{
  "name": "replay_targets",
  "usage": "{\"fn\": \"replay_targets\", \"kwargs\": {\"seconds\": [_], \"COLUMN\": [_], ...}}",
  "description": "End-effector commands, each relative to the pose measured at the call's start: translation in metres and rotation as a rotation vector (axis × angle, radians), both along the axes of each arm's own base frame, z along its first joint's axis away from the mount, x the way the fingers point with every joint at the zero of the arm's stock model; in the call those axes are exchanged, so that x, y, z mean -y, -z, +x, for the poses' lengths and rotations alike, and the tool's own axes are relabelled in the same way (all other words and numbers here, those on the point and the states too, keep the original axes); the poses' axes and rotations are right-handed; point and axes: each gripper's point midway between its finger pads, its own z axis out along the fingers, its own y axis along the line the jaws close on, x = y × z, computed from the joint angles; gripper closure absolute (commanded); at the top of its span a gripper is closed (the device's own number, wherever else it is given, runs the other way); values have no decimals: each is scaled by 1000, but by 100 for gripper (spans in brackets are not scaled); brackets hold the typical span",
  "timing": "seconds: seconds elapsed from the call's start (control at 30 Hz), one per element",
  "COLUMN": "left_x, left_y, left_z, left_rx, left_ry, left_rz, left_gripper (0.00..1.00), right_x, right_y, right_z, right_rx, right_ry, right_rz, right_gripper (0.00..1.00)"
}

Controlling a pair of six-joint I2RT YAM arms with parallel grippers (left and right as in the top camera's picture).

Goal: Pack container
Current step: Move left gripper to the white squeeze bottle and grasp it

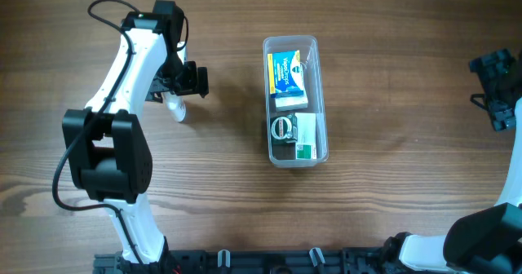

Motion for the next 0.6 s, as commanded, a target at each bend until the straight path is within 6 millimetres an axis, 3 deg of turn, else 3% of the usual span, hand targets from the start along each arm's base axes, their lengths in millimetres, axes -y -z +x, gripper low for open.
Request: {"fn": "replay_targets", "kwargs": {"seconds": [0.0, 0.37, 0.57], "left_x": [-1, -35, -31], "left_y": [14, 21, 20], "left_z": [-10, -4, -4], "left_rx": [-41, -23, -23], "left_ry": [7, -70, -72], "left_rz": [-14, 9, -12], "left_gripper": [0, 0, 2], "right_x": [0, 0, 0], "right_y": [2, 2, 2], "right_z": [2, 2, 2], "right_rx": [3, 4, 4], "right_ry": [16, 16, 16], "right_rz": [10, 10, 10], "right_gripper": [0, 0, 0]}}
